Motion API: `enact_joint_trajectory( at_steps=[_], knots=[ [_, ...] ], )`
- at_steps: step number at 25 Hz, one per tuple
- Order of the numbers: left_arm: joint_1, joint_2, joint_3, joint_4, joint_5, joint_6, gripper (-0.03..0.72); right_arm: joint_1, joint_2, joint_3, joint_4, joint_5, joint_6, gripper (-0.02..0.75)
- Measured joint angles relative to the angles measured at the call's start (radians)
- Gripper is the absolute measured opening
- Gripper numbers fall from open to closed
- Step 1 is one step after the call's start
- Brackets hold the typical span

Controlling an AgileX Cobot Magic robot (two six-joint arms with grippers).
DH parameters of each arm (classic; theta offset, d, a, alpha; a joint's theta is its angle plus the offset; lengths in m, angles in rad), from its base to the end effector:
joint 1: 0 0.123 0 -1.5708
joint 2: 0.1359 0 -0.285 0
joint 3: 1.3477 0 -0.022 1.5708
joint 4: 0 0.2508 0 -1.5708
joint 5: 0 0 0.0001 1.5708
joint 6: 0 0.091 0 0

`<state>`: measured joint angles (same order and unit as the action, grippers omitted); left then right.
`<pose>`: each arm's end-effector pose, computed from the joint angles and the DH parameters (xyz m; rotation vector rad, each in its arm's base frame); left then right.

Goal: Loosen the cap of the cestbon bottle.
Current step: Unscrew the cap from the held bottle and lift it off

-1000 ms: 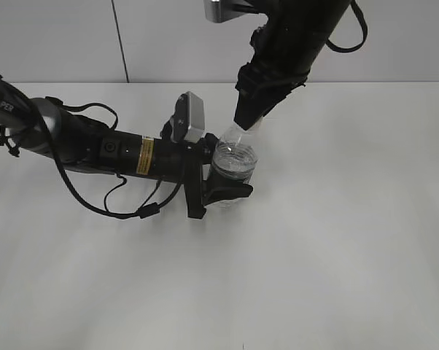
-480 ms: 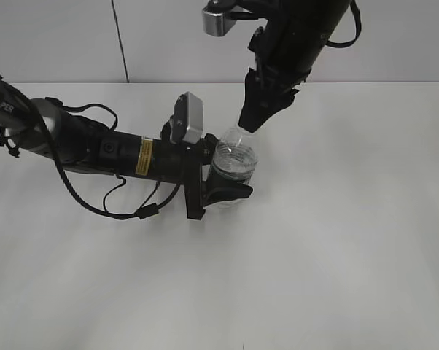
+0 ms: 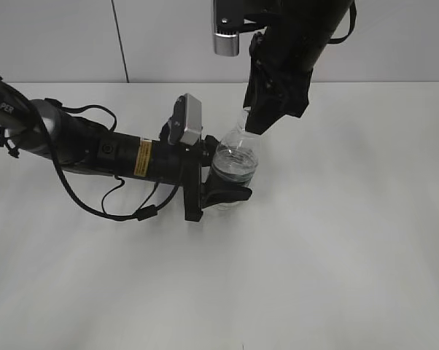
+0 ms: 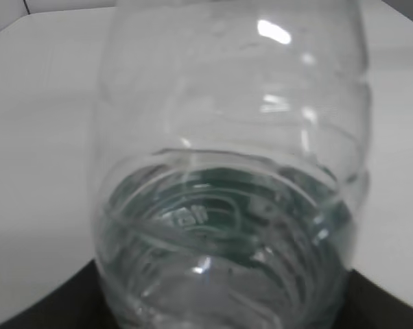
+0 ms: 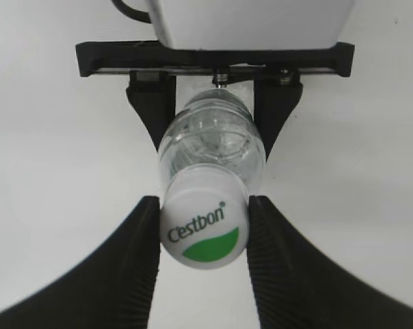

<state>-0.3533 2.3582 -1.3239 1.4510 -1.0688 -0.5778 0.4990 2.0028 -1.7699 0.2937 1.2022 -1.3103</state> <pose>0.3714 -0.2213 0.0741 1.4627 1.4072 -0.9519 0.3616 0.2251 0.2634 -2.1462 1.8224 0.2479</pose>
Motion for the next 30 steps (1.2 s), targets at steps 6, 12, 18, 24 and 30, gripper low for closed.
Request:
enact_joint_trajectory(
  at_steps=[6, 12, 18, 24, 30],
  knots=[
    [0.001, 0.0, 0.0, 0.001, -0.001, 0.0, 0.411, 0.0, 0.0, 0.0, 0.0, -0.001, -0.086, 0.298],
    [0.001, 0.0, 0.0, 0.001, -0.003, 0.0, 0.411, 0.0, 0.0, 0.0, 0.003, -0.002, -0.094, 0.302],
    [0.0, 0.0, 0.0, -0.016, -0.073, -0.003, 0.411, 0.0, 0.001, 0.001, 0.004, -0.005, -0.098, 0.402],
    [0.0, 0.0, 0.0, -0.015, -0.087, -0.003, 0.411, 0.0, 0.001, 0.001, 0.008, -0.008, -0.098, 0.453],
    [0.0, 0.0, 0.0, -0.015, -0.089, -0.003, 0.411, 0.0, -0.002, 0.001, 0.024, -0.005, -0.084, 0.477]
  ],
)
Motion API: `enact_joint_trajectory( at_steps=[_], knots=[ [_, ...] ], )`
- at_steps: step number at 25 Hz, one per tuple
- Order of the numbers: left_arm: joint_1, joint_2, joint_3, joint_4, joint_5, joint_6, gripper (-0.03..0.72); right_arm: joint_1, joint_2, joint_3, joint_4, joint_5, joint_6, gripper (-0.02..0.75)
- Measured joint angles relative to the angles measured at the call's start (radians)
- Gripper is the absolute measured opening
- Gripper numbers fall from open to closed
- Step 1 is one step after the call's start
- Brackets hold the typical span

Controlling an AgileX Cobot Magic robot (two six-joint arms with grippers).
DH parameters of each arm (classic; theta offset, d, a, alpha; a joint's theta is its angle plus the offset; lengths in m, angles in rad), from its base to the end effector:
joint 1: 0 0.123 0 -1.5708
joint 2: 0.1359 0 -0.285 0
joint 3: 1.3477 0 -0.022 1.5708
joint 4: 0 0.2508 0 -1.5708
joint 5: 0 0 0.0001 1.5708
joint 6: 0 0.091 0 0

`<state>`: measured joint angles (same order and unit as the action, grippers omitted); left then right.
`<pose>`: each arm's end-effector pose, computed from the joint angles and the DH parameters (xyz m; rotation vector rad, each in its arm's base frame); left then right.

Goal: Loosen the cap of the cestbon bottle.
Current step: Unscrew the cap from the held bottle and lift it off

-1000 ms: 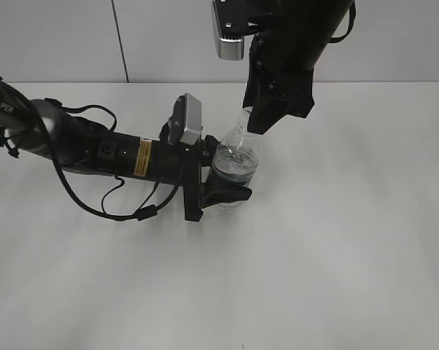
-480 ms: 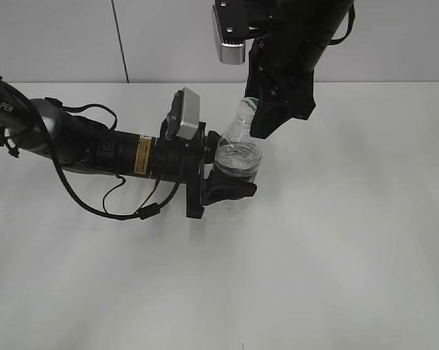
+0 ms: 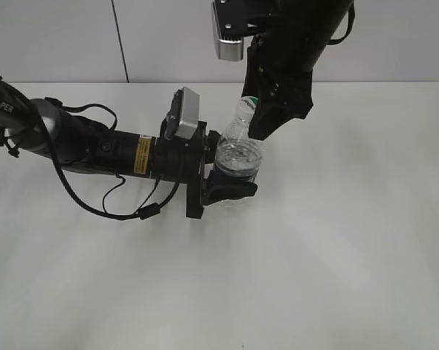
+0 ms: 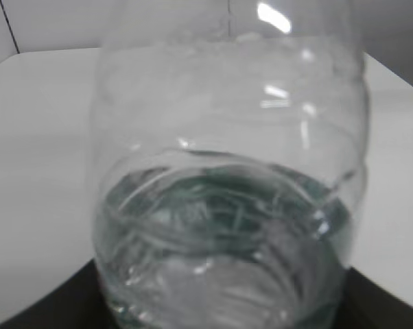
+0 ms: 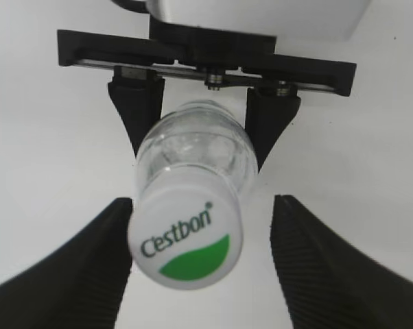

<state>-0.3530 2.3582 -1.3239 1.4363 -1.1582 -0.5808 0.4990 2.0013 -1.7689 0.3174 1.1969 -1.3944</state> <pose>0.3675 -0.2234 0.0810 1.4294 1.3445 -1.0379 0.3609 0.2268 0.2645 -2.1973 1.7245 0.2530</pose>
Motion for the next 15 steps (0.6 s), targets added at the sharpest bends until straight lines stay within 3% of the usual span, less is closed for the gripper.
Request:
enact_joint_trajectory(
  at_steps=[9, 15],
  knots=[
    [-0.002, 0.0, 0.0, -0.033, 0.0, 0.0, 0.411, 0.0, -0.041, 0.0, 0.004, 0.012, 0.098, 0.49],
    [-0.002, 0.0, 0.0, -0.035, 0.0, -0.004, 0.411, 0.0, -0.055, -0.008, 0.004, 0.019, 0.304, 0.491]
  ],
)
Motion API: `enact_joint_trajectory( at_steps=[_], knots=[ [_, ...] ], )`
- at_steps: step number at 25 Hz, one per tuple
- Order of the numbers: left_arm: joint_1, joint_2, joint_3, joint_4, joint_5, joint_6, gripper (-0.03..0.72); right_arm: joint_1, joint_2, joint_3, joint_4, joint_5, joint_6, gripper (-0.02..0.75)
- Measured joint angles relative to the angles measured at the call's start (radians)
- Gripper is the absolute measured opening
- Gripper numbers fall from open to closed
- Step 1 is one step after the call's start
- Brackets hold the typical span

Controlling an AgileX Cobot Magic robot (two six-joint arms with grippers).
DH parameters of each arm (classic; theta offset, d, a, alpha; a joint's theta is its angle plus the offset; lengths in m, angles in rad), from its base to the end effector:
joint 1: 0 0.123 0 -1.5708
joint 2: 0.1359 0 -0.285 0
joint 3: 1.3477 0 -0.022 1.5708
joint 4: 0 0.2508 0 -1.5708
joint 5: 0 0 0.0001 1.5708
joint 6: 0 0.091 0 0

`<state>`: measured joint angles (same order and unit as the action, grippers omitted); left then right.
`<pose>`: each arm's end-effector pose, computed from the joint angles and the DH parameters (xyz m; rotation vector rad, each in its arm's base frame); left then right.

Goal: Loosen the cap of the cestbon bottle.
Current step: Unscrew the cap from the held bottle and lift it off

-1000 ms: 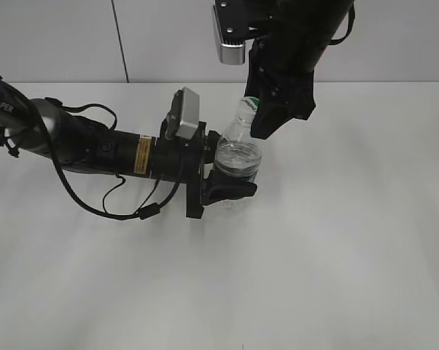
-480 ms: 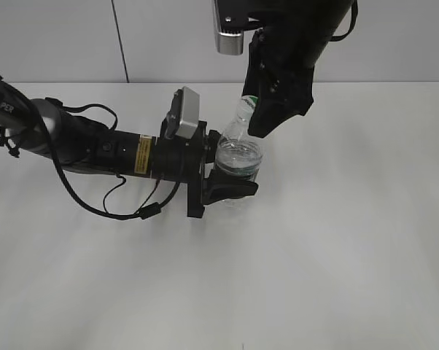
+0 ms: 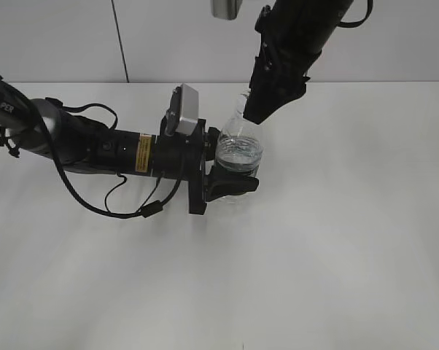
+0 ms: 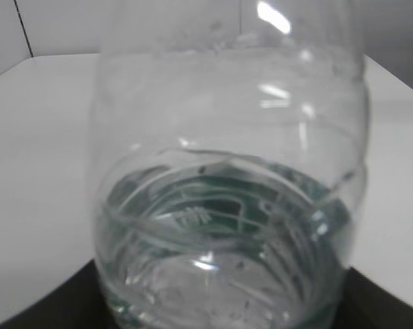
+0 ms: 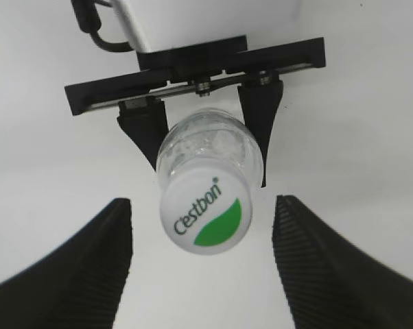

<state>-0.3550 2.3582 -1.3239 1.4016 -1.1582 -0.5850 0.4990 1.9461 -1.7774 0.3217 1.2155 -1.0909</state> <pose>0.3694 -0.2245 0.0827 1.3895 1.3550 -1.0397 0.3524 0.2228 0.2898 -1.9096 2.0112 0.3125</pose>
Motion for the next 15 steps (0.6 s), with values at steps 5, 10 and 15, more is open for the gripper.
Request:
enact_joint_trajectory(
  at_steps=[5, 10, 15],
  knots=[
    [0.0, 0.0, 0.0, 0.0, 0.002, -0.007, 0.411, 0.0, 0.0, -0.042, 0.009, 0.001, 0.181, 0.491],
    [-0.001, 0.0, 0.0, 0.0, 0.031, -0.013, 0.411, 0.0, 0.0, -0.097, 0.017, 0.002, 0.373, 0.491],
    [-0.001, 0.0, 0.0, -0.001, 0.052, -0.015, 0.411, 0.0, 0.0, -0.112, 0.015, 0.002, 0.674, 0.491]
  ],
)
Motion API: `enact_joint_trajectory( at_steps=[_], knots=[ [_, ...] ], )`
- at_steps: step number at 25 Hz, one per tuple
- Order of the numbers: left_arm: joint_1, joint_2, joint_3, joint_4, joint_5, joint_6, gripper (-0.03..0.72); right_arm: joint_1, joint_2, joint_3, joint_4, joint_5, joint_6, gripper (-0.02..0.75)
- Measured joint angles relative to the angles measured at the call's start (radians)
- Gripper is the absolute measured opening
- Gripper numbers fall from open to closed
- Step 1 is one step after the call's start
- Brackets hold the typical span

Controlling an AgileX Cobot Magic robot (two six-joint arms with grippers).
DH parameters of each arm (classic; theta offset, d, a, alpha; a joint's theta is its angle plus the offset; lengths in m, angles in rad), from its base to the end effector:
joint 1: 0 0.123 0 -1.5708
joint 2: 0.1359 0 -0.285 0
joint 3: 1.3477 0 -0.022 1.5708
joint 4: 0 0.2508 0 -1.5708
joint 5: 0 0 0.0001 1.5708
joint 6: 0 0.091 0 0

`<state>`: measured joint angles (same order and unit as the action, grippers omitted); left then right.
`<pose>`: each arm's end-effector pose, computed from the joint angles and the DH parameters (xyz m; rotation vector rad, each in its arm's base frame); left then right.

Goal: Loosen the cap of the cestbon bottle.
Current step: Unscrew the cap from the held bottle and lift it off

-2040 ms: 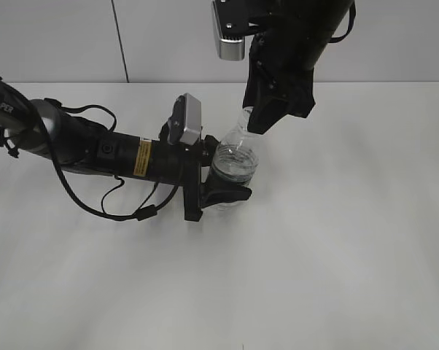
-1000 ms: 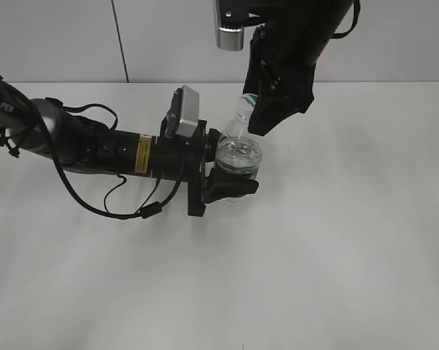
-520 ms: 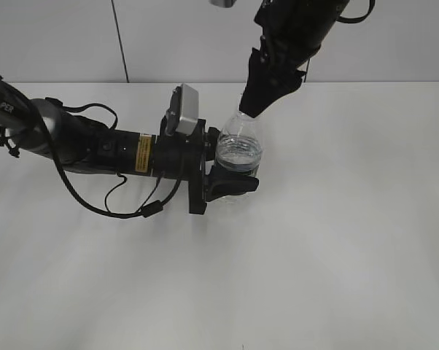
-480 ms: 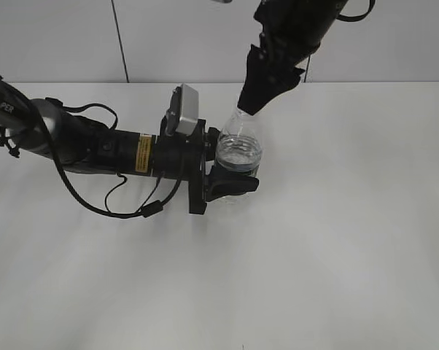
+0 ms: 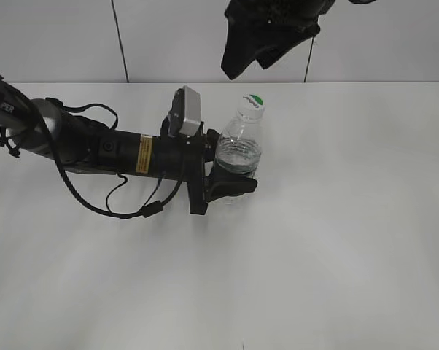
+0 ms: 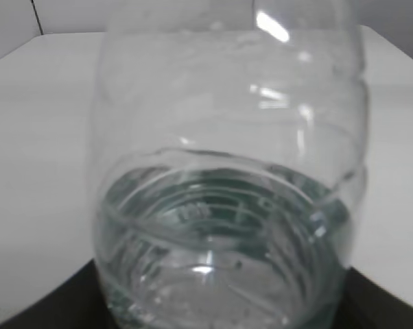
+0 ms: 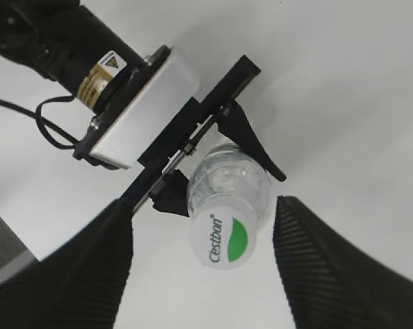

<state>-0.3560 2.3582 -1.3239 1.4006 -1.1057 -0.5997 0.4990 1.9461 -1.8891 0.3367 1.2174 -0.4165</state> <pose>0.3720 -0.2238 0.0790 1.3893 1.4084 -1.0011 0.3582 0.2273 0.3215 -1.1396 2.4856 0.4885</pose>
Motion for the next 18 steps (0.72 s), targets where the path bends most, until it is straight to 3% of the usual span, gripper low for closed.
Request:
enact_joint_trajectory(
  at_steps=[9, 18],
  knots=[
    [0.0, 0.0, 0.0, -0.054, 0.018, -0.001, 0.411, 0.0, 0.0, 0.0, -0.114, 0.0, 0.44, 0.491],
    [0.0, 0.0, 0.0, -0.061, 0.037, -0.001, 0.411, 0.0, 0.043, -0.001, -0.086, 0.002, 0.555, 0.491]
  ],
)
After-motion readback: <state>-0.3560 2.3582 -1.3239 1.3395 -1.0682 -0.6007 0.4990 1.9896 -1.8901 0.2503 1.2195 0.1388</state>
